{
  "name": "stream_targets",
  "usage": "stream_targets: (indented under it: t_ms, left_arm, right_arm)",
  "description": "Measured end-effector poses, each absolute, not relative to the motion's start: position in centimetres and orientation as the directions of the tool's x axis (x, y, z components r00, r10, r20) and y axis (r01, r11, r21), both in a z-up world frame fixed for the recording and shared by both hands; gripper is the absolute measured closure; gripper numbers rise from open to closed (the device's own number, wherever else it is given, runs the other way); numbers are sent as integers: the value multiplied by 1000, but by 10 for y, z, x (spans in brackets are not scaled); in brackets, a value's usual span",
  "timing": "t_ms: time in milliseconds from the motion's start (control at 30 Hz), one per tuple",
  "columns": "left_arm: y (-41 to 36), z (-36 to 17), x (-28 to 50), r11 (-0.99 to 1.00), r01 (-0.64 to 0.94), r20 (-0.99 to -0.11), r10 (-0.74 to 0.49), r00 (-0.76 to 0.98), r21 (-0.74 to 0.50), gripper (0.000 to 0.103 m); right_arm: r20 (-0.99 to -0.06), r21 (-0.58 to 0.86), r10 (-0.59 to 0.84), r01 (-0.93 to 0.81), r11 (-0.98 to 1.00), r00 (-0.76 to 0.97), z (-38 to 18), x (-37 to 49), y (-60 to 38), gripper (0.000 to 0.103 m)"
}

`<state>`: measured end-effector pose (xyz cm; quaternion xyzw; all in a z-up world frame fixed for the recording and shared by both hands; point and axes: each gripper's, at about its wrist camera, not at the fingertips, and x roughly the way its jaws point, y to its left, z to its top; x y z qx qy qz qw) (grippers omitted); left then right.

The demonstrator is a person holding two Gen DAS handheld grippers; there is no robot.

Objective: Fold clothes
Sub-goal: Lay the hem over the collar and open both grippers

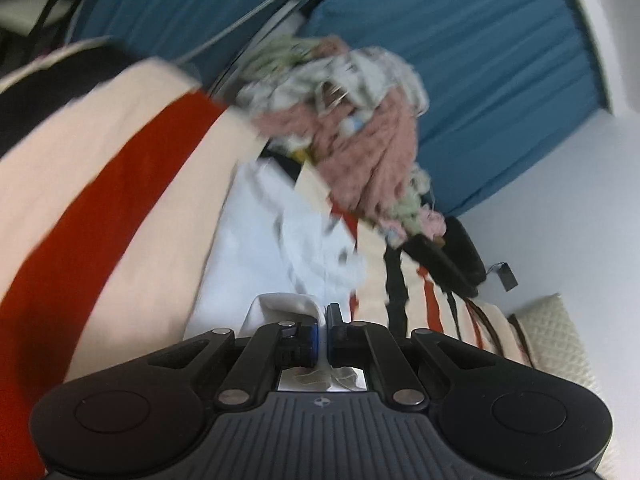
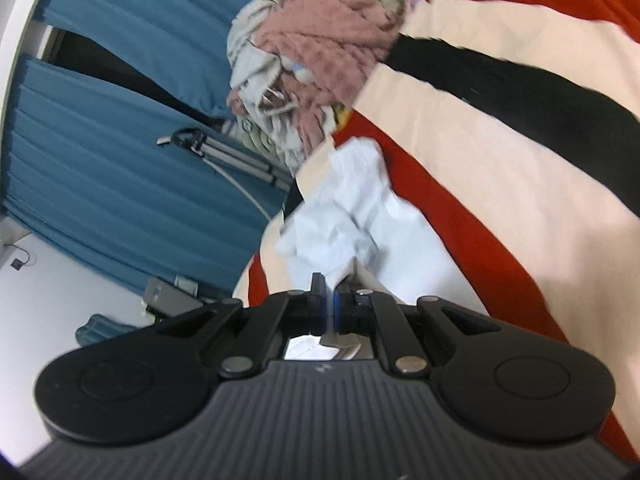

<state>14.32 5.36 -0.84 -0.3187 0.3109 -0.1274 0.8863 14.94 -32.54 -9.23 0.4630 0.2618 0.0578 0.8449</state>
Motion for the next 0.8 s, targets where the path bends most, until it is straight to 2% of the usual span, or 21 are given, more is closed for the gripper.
stream_targets:
  t_ms: [100,233,433,600,633,667,700,733,767,800]
  left_arm:
    - [39,-13,178,831,82,-455,-381,805,-550,98]
    - [24,-45,211,903,95,-490,-313,814,-418,98]
    - [30,-108,261,913,47,-587,-299,753,-405,98]
    - [28,-118,266,933,77,-608,-291,738,-352,97]
    - [26,-117,264,937,85,-611,-287,738,-338,95]
    - [24,-114,261,942,92,-614,-283,737,-324,84]
    - [21,-111,257,947,101,-614,-277,739,-306,66]
    - [18,-106,251,951,114,-606,-272,748,-287,57]
    - [15,-101,244,955,124,-597,-267,757,-269,44]
    - [14,-96,235,958,132,-586,-262,767,-255,38]
  right_arm:
    - [-377,779,306,120,616,874,-110,187,-325,96]
    - [-397,729,298,101,677,868,-141,225,-322,96]
    - [-477,592,247,100,799,843,-172,260,-301,96]
    - [-532,440,195,71,895,824,-175,270,-279,94]
    - [-536,429,192,70,901,822,-174,269,-278,93]
    - [-540,420,188,69,905,820,-172,268,-278,90]
    - [-542,410,184,67,910,820,-169,266,-278,73]
    - [-536,401,184,57,914,824,-164,263,-277,60]
    - [-516,396,181,46,917,837,-158,256,-277,28]
    - [-490,392,175,37,919,854,-153,248,-277,10]
